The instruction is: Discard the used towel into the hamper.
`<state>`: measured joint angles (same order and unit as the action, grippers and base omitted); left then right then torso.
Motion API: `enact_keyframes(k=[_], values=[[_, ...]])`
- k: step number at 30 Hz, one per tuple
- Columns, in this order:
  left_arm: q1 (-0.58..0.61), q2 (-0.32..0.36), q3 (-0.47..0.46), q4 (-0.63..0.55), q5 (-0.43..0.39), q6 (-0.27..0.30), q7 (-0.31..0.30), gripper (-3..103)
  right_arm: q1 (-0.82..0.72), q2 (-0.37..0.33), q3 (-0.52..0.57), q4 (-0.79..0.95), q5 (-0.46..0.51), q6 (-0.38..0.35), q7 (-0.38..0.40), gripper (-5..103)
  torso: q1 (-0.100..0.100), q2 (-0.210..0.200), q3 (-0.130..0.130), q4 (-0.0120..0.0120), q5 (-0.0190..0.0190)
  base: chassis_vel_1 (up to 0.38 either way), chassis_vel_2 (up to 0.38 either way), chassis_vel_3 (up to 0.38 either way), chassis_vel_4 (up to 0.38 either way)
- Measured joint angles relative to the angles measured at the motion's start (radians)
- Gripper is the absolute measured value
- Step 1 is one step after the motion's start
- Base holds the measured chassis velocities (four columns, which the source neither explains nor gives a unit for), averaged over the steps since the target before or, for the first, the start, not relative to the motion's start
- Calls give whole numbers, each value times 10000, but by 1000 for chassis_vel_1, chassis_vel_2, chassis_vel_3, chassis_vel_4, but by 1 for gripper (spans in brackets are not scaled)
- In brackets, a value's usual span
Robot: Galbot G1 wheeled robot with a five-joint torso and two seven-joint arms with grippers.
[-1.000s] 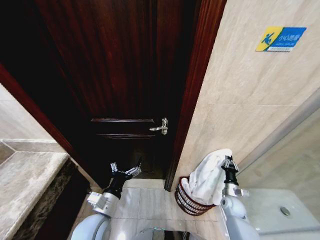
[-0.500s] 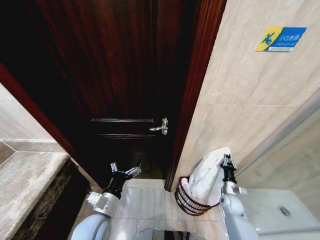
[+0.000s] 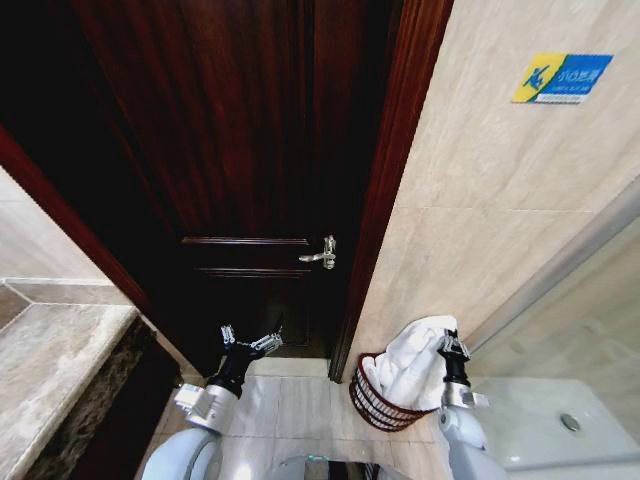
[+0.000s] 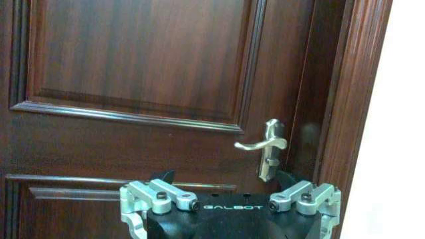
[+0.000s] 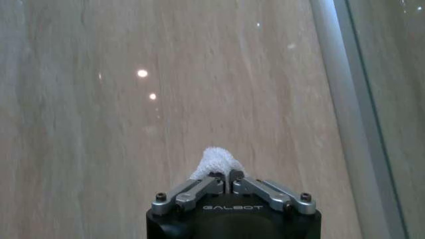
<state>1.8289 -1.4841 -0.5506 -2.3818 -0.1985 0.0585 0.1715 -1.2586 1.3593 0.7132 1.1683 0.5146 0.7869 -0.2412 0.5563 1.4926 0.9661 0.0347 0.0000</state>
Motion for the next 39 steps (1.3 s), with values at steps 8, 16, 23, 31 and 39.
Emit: enact_keyframes(k=[8, 16, 23, 31, 39], values=[[0, 1, 0, 0, 0, 0, 0, 100, 45, 195, -136, -1312, -165, 356, -282, 3, 0, 0, 0, 0, 1, 0, 0, 0, 0], [0, 0, 0, 0, 0, 0, 0, 100, 481, 296, -178, -2842, -310, 379, -442, 3, 0, 0, 0, 0, 0, 0, 0, 0, 0], [0, 0, 0, 0, 0, 0, 0, 100, 1024, 366, -146, -3835, -401, 379, -700, 3, 0, 0, 0, 2, -2, 0, 0, 0, 0], [0, 0, 0, 0, 0, 0, 0, 100, 1732, 277, -103, -5360, -841, 377, -1105, 3, 0, 0, 0, 1, -1, 0, 0, 0, 0], [0, 0, 0, 0, 0, 0, 0, 100, 2018, 371, -105, -6015, -1185, 213, -1612, 3, 0, 0, 0, 1, 1, 0, 0, 0, 0]])
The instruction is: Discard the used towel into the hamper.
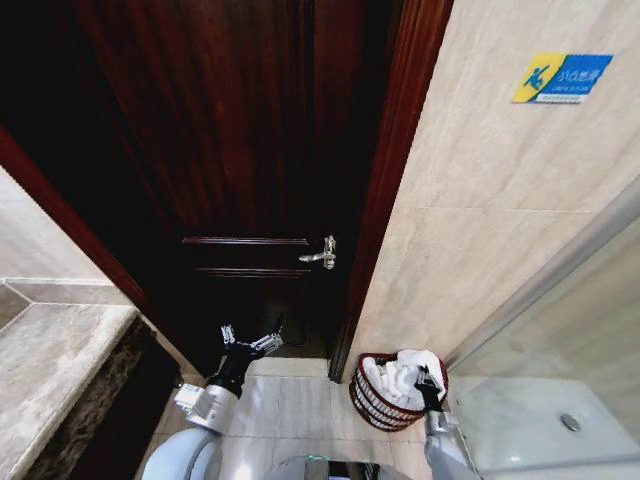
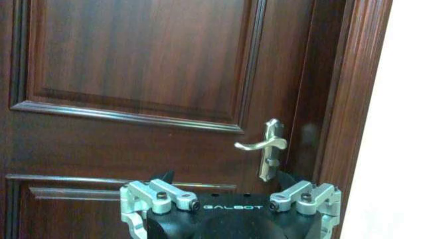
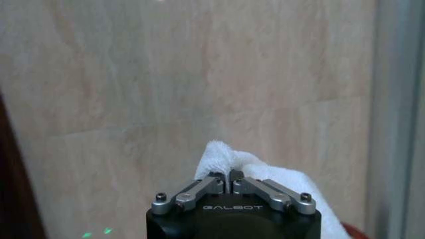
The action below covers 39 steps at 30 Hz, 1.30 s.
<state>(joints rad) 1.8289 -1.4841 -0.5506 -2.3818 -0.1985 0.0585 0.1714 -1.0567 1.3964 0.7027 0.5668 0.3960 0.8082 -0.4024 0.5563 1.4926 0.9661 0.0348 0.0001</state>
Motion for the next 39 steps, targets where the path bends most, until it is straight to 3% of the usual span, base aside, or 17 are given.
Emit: enact_keyframes(k=[4, 12, 13, 15, 21, 26, 34, 39], values=[[0, 0, 0, 0, 0, 0, 0, 100, 85, 15, -4, -112, -47, -499, -176, 3, 0, 0, 0, 0, -1, 0, 0, 0, 0], [0, 0, 0, 0, 0, 0, 0, 100, 72, -334, 17, -193, 289, -2474, -1310, 3, 0, 0, 0, 0, 0, 0, 0, 0, 0], [0, 0, 0, 0, 0, 0, 0, 100, 72, -334, 17, -193, 289, -2474, -1310, 3, 0, 0, 0, 0, 0, 0, 0, 0, 0], [0, 0, 0, 0, 0, -1, 0, 100, 30, -459, 58, -207, 248, -3203, -1627, 3, 0, 0, 0, 0, -1, 0, 0, 0, 0], [0, 0, 0, 0, 0, 0, 1, 100, 47, -620, 112, -246, -174, -4346, -1791, 3, 0, 0, 0, -1, -1, 0, 0, 0, 0], [0, 0, 0, 0, 0, 0, 0, 100, 207, -673, 132, -354, -712, -4931, -1758, 3, 0, 0, 0, 0, 0, 0, 0, 0, 0], [0, 0, 0, 0, 0, 0, 0, 100, 735, -911, 137, -597, -2573, -5671, -1729, 3, 0, 0, 0, -1, -1, 0, 0, 0, 0], [0, 0, 0, 0, 0, 0, 0, 100, 1498, -988, 108, -1305, -3997, -6237, -1275, 3, 0, 0, 0, 0, 0, 0, 0, 0, 0]])
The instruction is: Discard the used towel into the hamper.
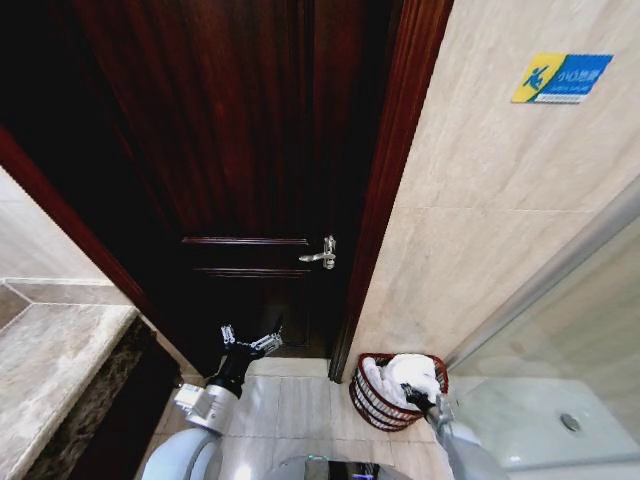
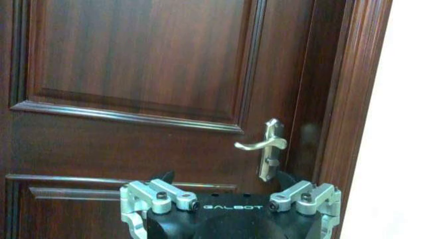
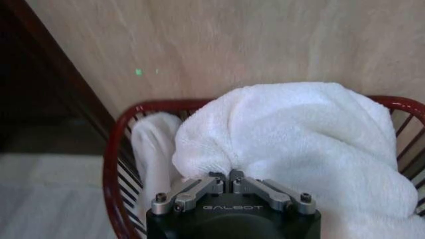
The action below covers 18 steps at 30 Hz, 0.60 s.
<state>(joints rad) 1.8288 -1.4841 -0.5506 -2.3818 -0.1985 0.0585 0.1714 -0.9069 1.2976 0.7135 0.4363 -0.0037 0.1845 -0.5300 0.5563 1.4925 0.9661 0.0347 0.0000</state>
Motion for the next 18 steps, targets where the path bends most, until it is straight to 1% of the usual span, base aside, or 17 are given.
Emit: enact_keyframes(k=[1, 2, 3, 6, 7, 10, 12, 13, 18], values=[[0, 0, 0, 0, 0, 0, 0, 100, 256, 13, -1, -224, -354, -74, 162, 3, 0, 0, 0, -1, 0, 0, 0, 0, 0], [0, 0, 0, 0, 0, 0, 0, 100, 256, 13, -1, -224, -354, -74, 162, 3, 0, 0, 0, -1, 0, 0, 0, 0, 0], [0, 0, 0, 0, 0, 0, 0, 100, 491, 50, -7, -436, -615, -132, 338, 3, 0, 0, 0, 0, -6, 0, 0, 0, 0], [0, 0, 0, 0, 0, 0, 0, 100, 1121, 181, -26, -1117, -1300, -341, 738, 3, 0, 0, 1, 1, 4, 0, 0, 0, 0], [0, 0, 0, 0, 0, 0, 1, 100, 1316, 205, -26, -1347, -1530, -362, 815, 3, 1, 0, 0, 3, -1, 0, 0, 0, 0], [0, 0, 0, 0, 0, 0, 0, 100, 1507, 234, -26, -1558, -1747, -445, 859, 3, 0, 0, 0, 1, -5, 0, 0, 0, 0], [0, 0, 0, 0, 0, 0, 0, 100, 1800, 293, 13, -1969, -2155, -713, 951, 3, 0, 0, 0, 1, 1, 0, 0, 0, 0], [0, 0, 0, 0, 0, 0, 0, 100, 1908, 305, 59, -2198, -2371, -818, 1046, 3, 0, 0, 0, 2, -2, 0, 0, 0, 0], [0, 0, 0, 0, 0, 0, 1, 100, 1917, 331, 74, -2399, -2598, -1121, 1159, 3, 0, 0, 1, -1, -1, 0, 0, 0, 0]])
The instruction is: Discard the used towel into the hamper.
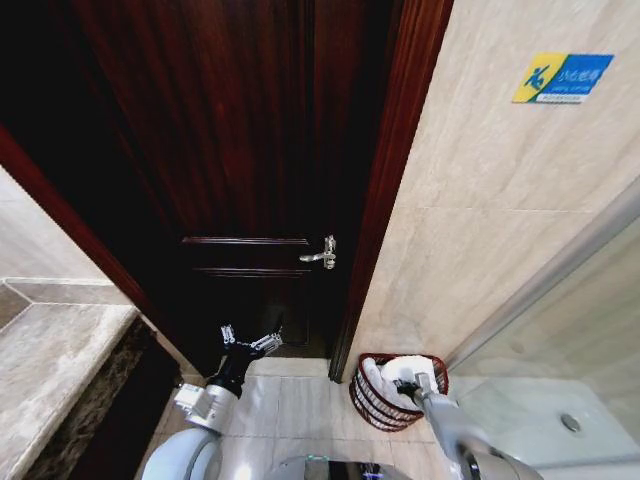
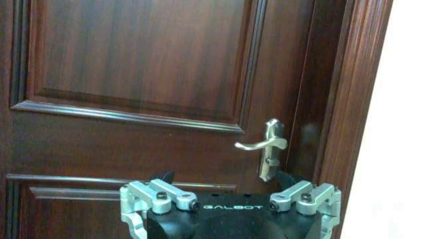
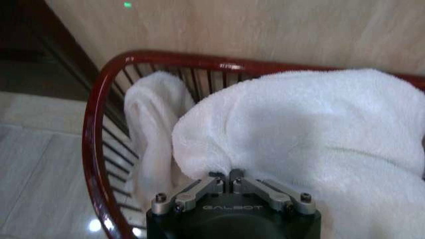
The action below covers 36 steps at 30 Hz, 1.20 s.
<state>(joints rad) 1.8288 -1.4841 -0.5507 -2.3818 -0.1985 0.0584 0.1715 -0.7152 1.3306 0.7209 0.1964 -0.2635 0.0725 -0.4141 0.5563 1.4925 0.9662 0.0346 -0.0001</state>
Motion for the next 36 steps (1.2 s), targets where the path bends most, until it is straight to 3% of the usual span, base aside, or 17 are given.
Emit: enact_keyframes(k=[10, 13, 15, 19, 21, 23, 27, 30, 31, 34, 36], values=[[1, 0, 0, 0, 0, 0, 0, 100, -431, 173, -122, 715, 646, -192, -19, 1, 0, 0, 0, 1, 3, 0, 0, 0, 0], [0, 0, 0, 0, 0, 0, 0, 100, -693, 127, -163, 1150, 975, -263, -258, 16, 0, 0, 0, 0, 2, 0, 0, 0, 0], [0, 0, 0, 0, 0, 0, -1, 100, -739, 111, -165, 1215, 1050, -264, -304, 16, 0, 0, 0, 1, 4, 0, 0, 0, 0], [0, -1, 0, 0, 0, 0, 0, 100, -1649, -226, -574, 2496, 2350, -184, -750, 38, 0, 0, -1, 4, 3, 0, 0, 0, 0], [1, 0, 0, 0, 0, 0, 0, 100, -1875, -297, -711, 2812, 2616, -207, -779, 38, 0, 0, -1, 3, 3, 0, 0, 0, 0], [0, 0, 0, 0, 0, 0, 0, 100, -2728, -625, -1209, 4387, 3514, -321, -884, 49, 0, 0, -1, -4, 5, 0, 0, 0, 0], [0, 0, -1, 0, 0, 0, 0, 100, -3613, -1115, -1500, 5991, 3772, -223, -899, 60, -1, 0, -2, -1, 0, 0, 0, 0, 0], [0, 0, 1, 0, 0, 0, 0, 100, -4653, -1599, -1423, 7350, 4077, 56, -881, 77, -1, 0, -2, -1, -4, 0, 0, 0, 0], [0, 0, 1, 0, 0, 0, 0, 100, -4653, -1599, -1423, 7350, 4077, 56, -881, 77, -1, 0, -2, -1, -4, 0, 0, 0, 0], [0, 0, 1, 0, 0, 0, 0, 100, -5341, -1674, -1217, 8047, 4292, 532, -1042, 92, -1, 1, -2, -2, -1, 0, 0, 0, 0], [0, 0, 0, 0, 0, 0, 0, 100, -5392, -1663, -1175, 8051, 4313, 787, -1181, 96, -2, 1, -2, -2, 1, 0, 0, 0, 0]])
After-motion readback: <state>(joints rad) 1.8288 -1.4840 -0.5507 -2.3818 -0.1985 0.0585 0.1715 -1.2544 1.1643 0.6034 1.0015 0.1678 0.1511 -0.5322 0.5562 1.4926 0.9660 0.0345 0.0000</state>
